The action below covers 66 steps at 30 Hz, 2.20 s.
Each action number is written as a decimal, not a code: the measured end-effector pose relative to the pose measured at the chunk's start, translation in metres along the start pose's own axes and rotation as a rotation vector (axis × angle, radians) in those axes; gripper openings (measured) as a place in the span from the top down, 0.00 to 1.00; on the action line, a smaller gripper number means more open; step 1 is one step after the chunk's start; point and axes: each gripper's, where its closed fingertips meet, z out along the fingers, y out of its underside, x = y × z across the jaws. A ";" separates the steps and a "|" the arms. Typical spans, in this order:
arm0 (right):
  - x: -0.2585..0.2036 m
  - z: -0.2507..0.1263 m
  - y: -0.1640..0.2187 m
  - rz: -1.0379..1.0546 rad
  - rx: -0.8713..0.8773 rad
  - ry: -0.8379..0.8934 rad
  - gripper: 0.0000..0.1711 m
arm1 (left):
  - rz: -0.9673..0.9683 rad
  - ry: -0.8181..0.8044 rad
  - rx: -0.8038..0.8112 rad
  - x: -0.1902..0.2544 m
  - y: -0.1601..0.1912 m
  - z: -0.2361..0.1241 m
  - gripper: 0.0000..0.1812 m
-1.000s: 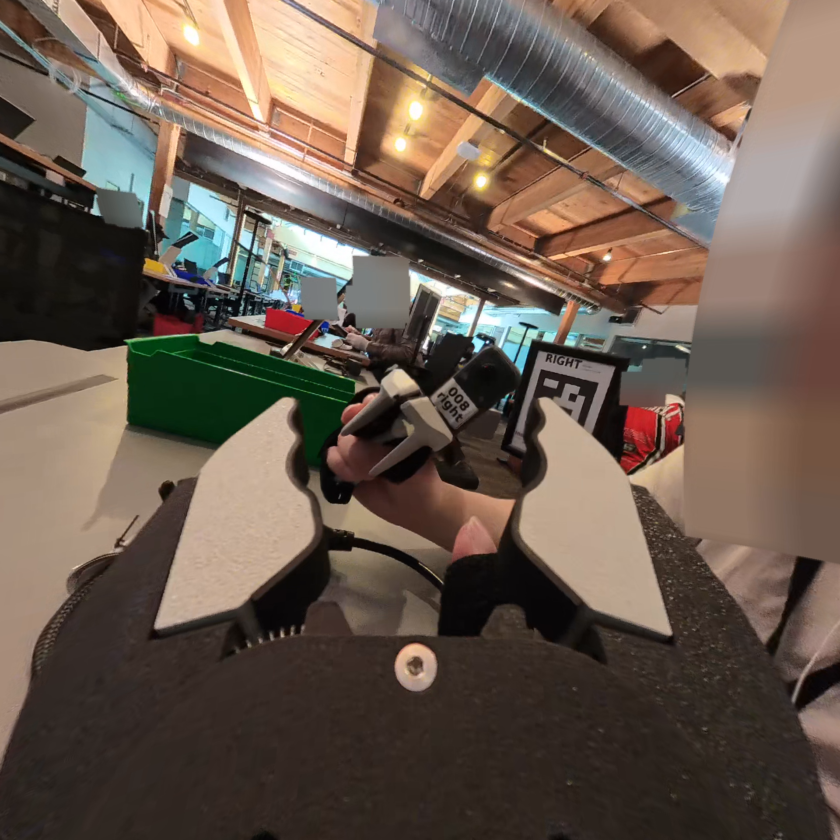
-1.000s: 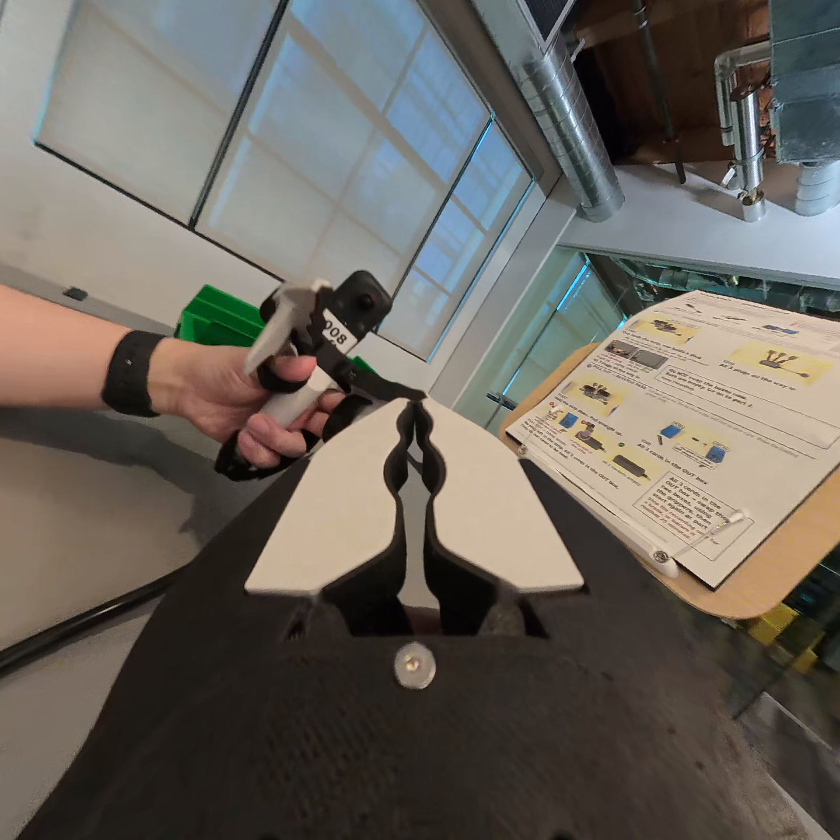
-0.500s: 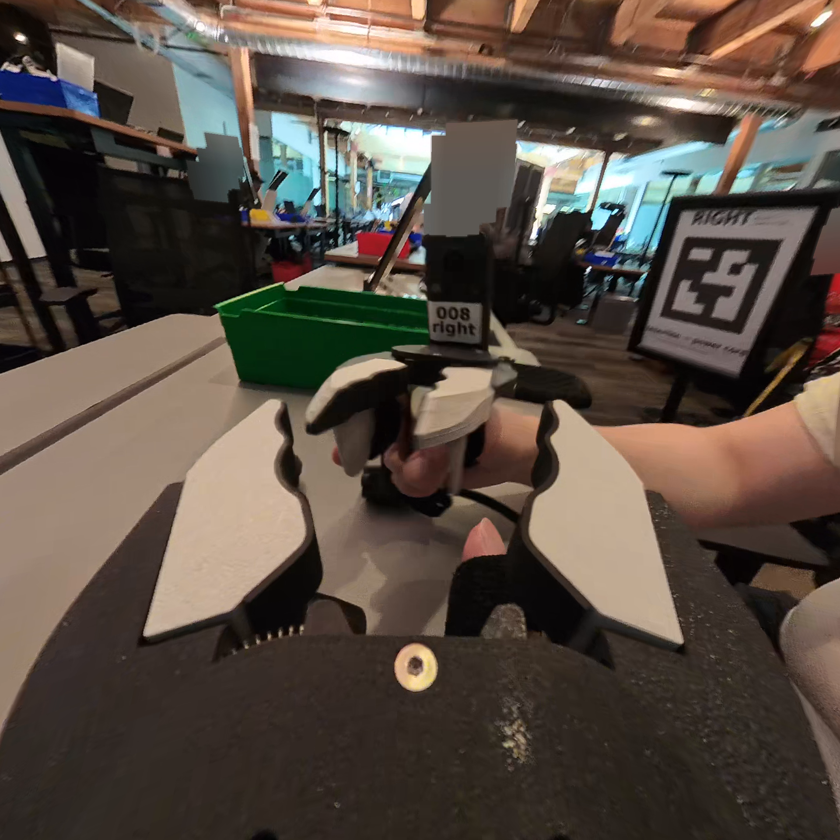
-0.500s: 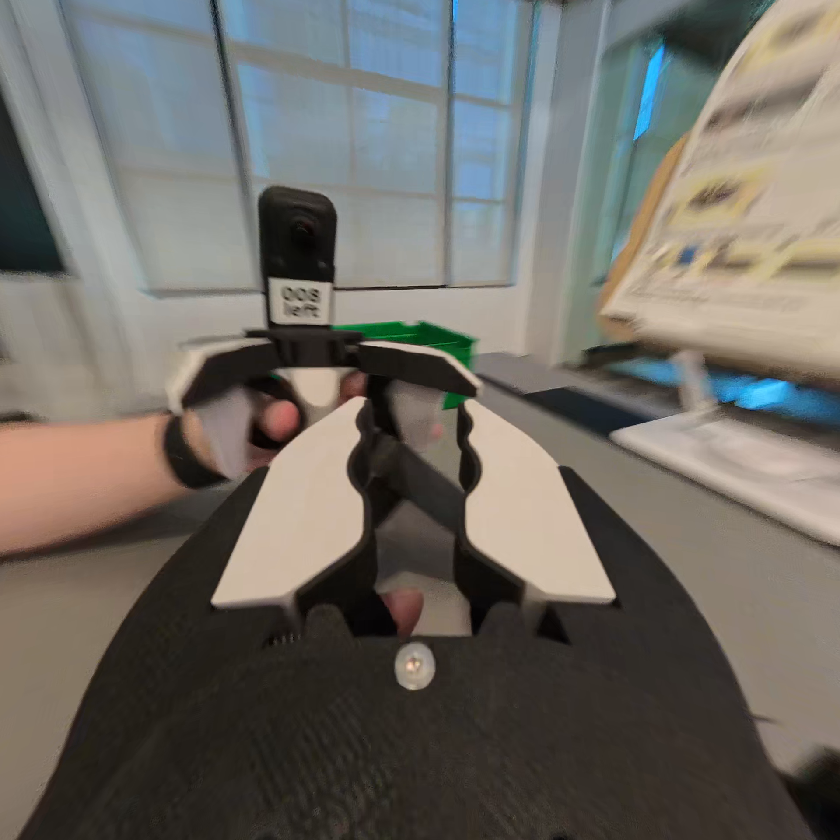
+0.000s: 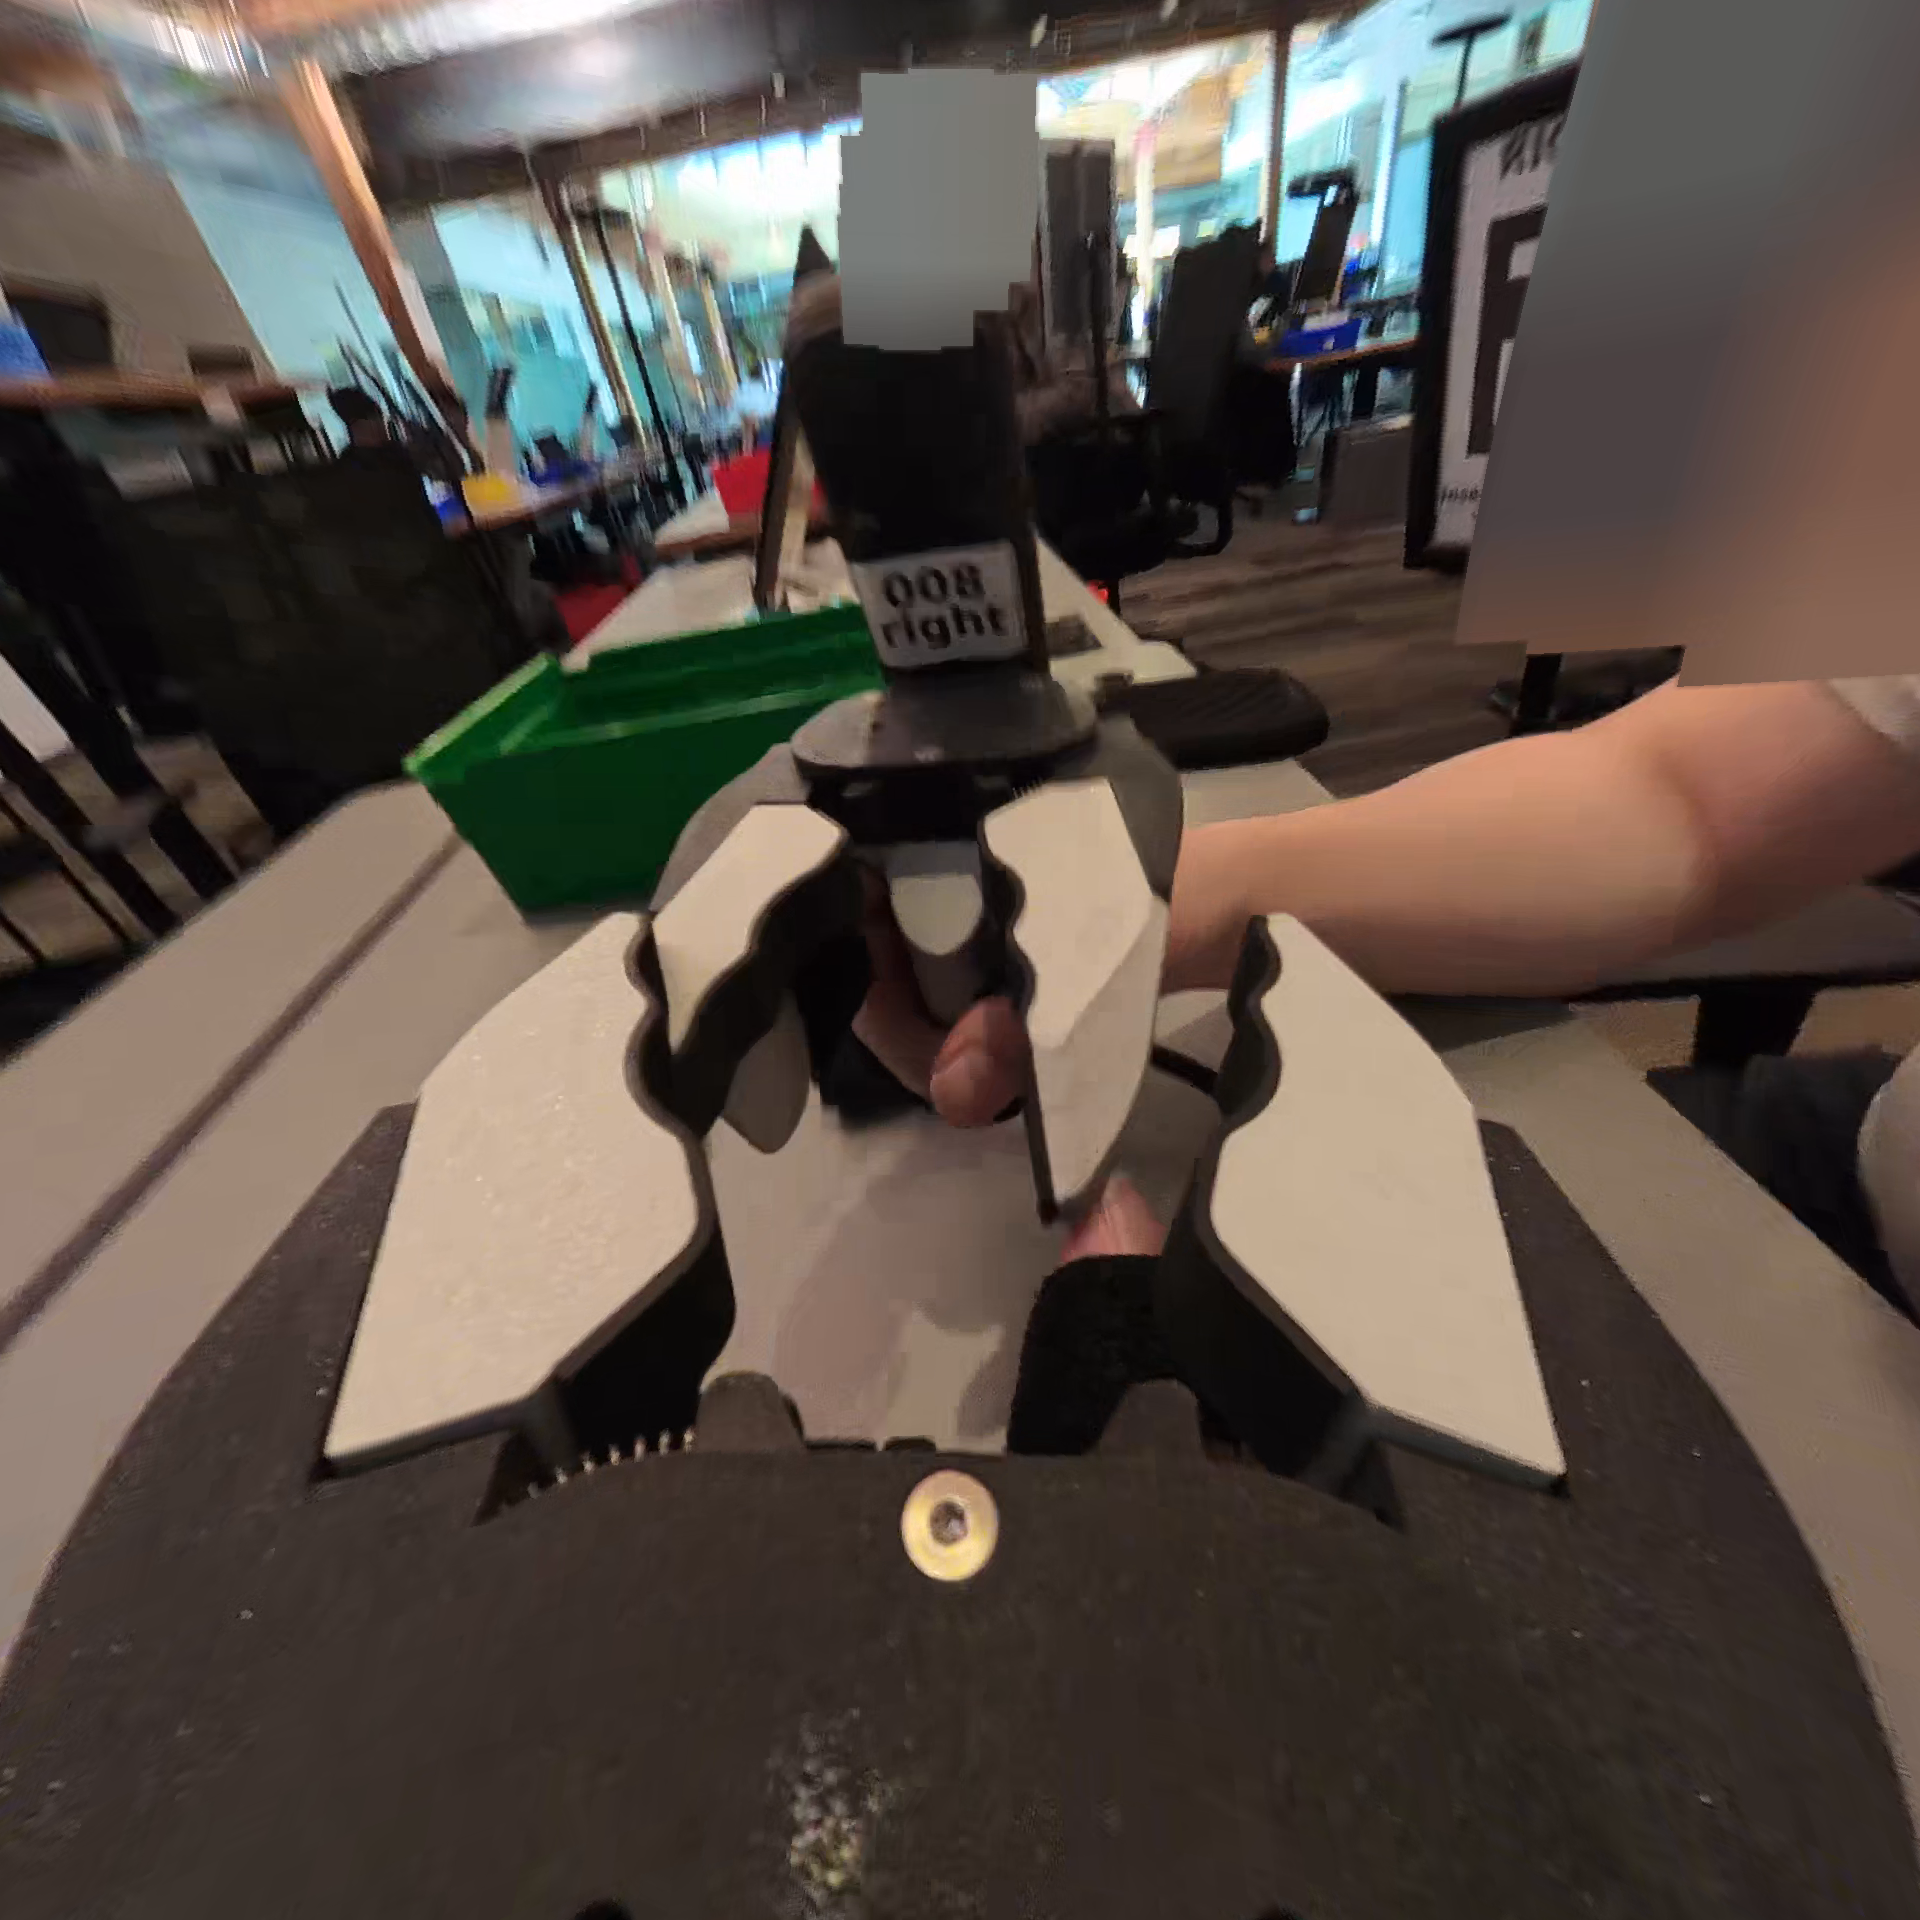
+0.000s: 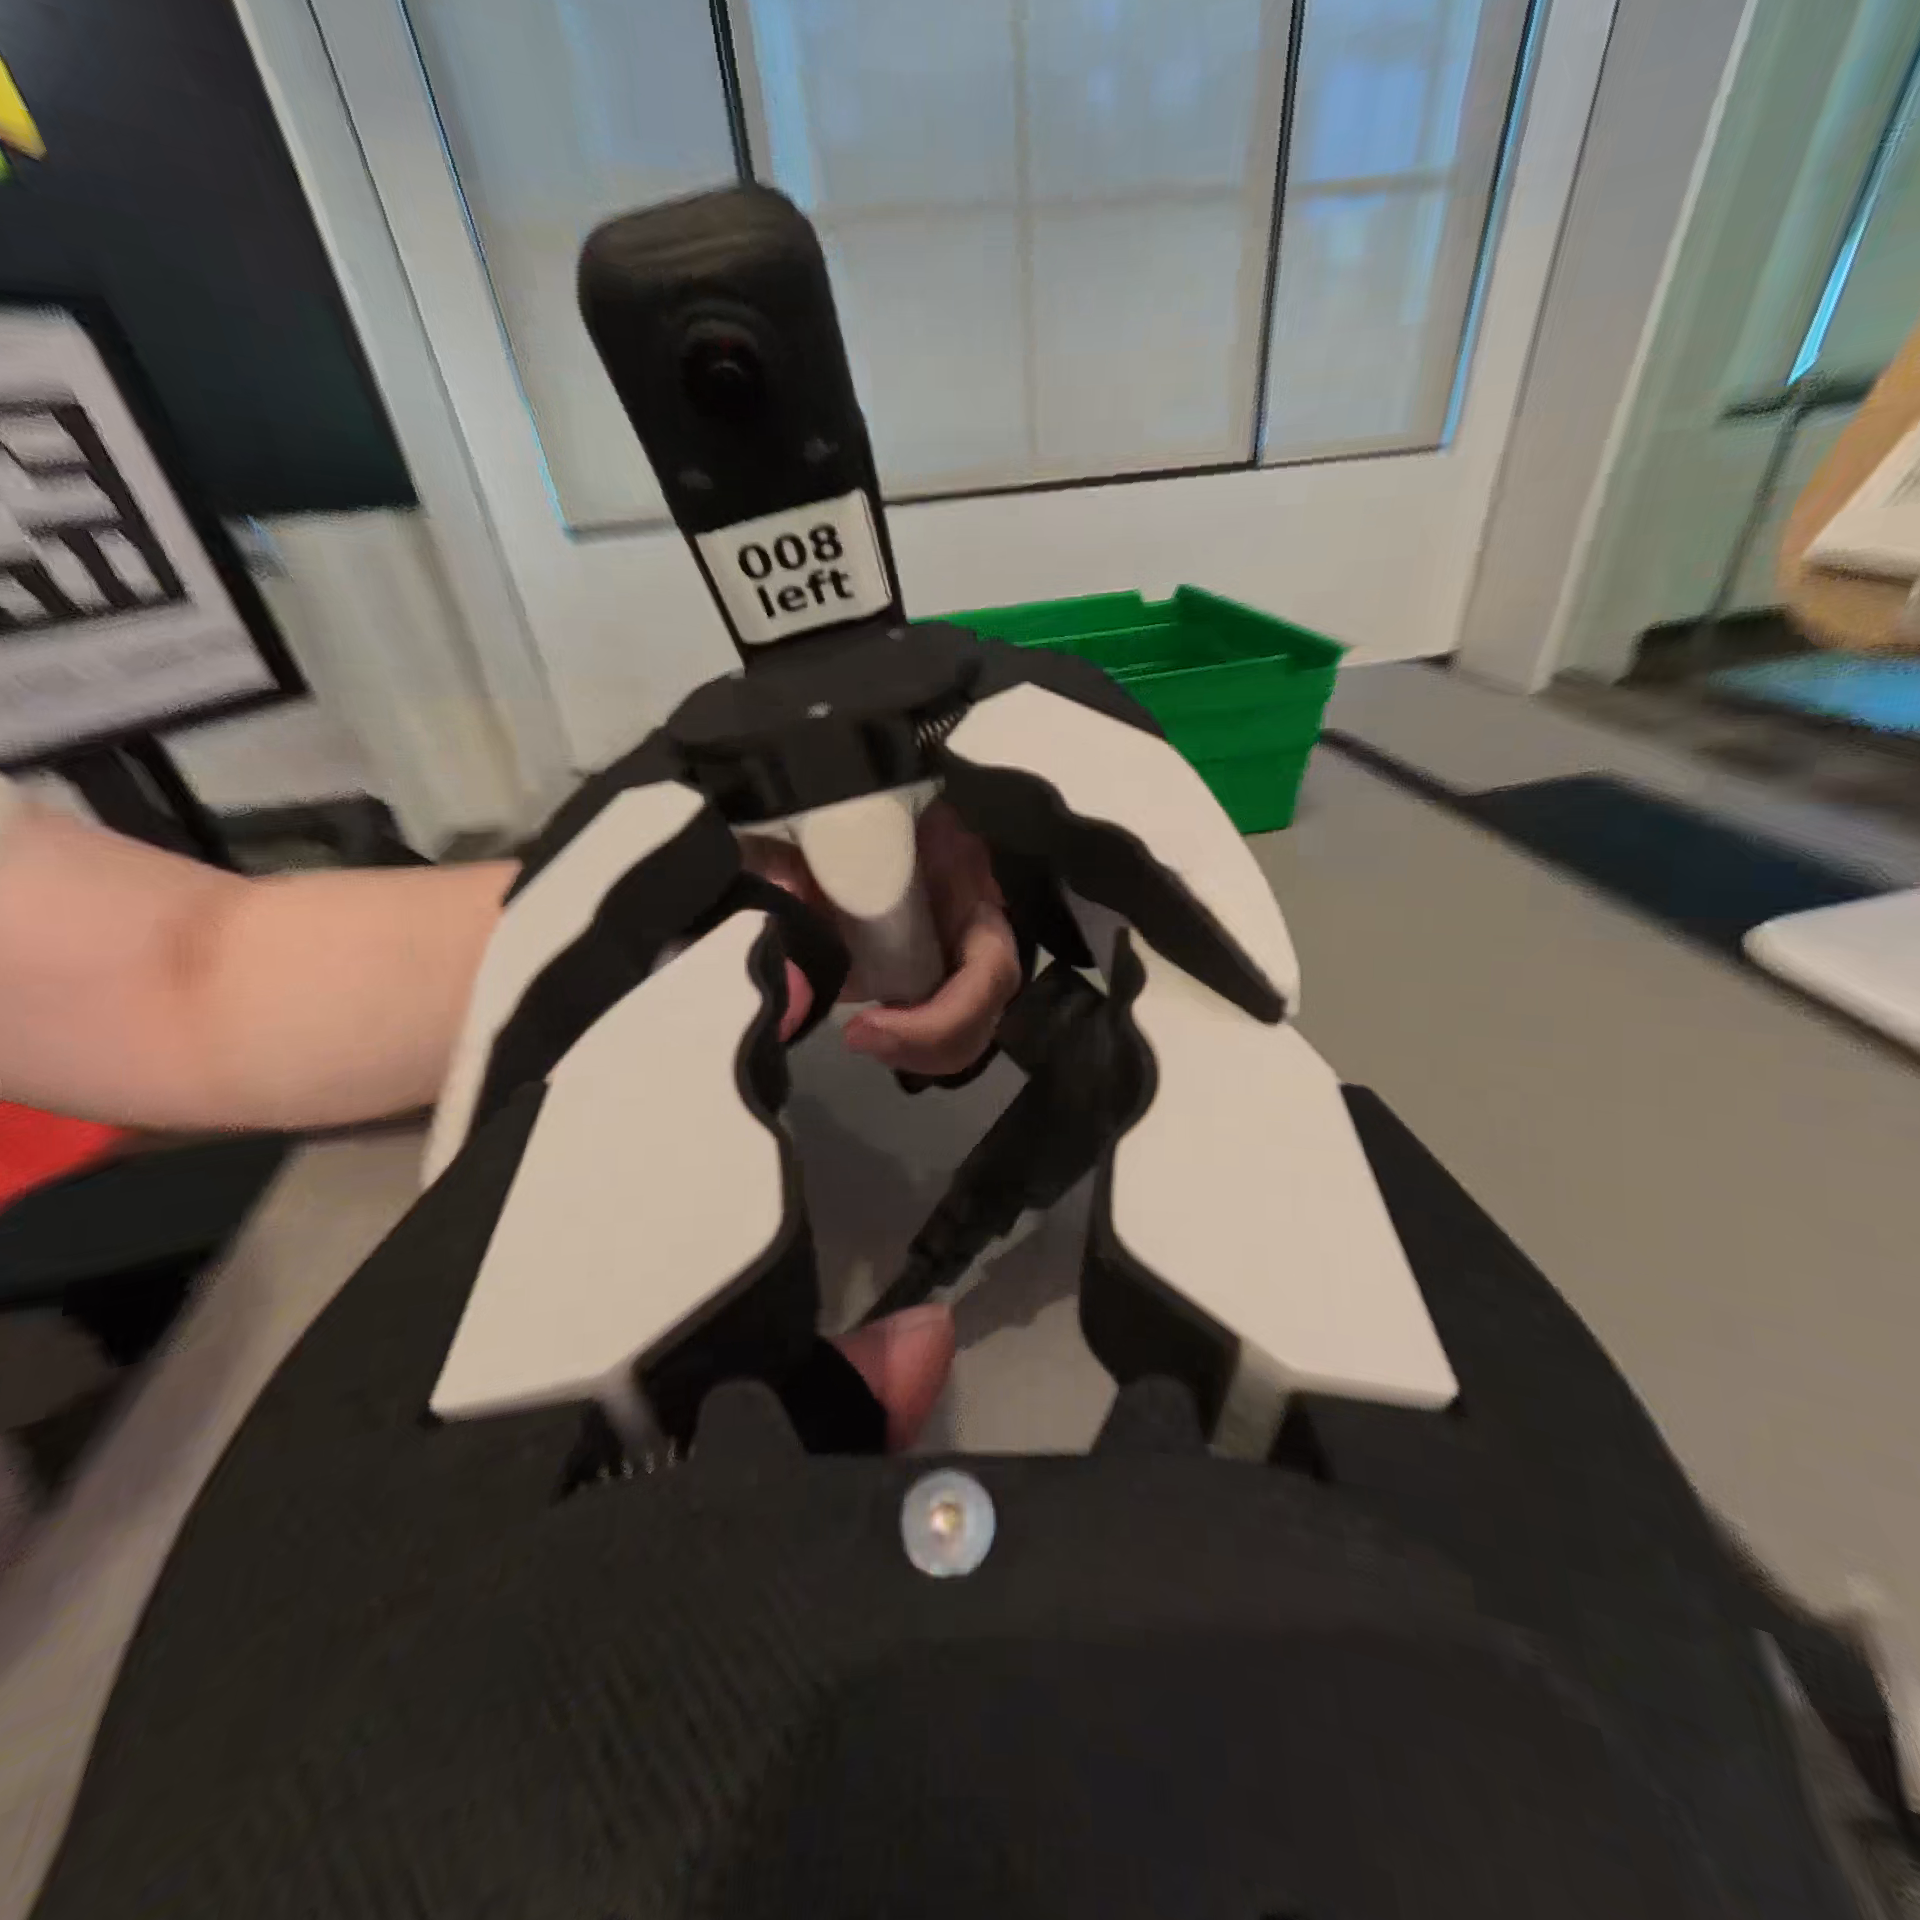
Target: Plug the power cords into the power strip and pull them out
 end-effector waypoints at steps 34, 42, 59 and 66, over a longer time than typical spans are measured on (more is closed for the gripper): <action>-0.020 -0.019 -0.047 -0.555 0.164 0.217 0.72 | 0.240 -0.008 0.067 0.021 -0.039 -0.018 0.46; 0.034 -0.017 -0.017 -0.502 -0.057 0.511 0.67 | 0.294 -0.167 -0.166 -0.011 0.004 -0.014 0.51; 0.103 -0.059 0.022 0.227 -0.004 0.688 0.33 | -0.123 -0.472 -0.416 -0.063 0.059 -0.011 0.66; 0.102 -0.057 0.013 0.016 -0.047 0.779 0.31 | -0.141 -0.672 -0.428 -0.080 0.063 -0.011 0.77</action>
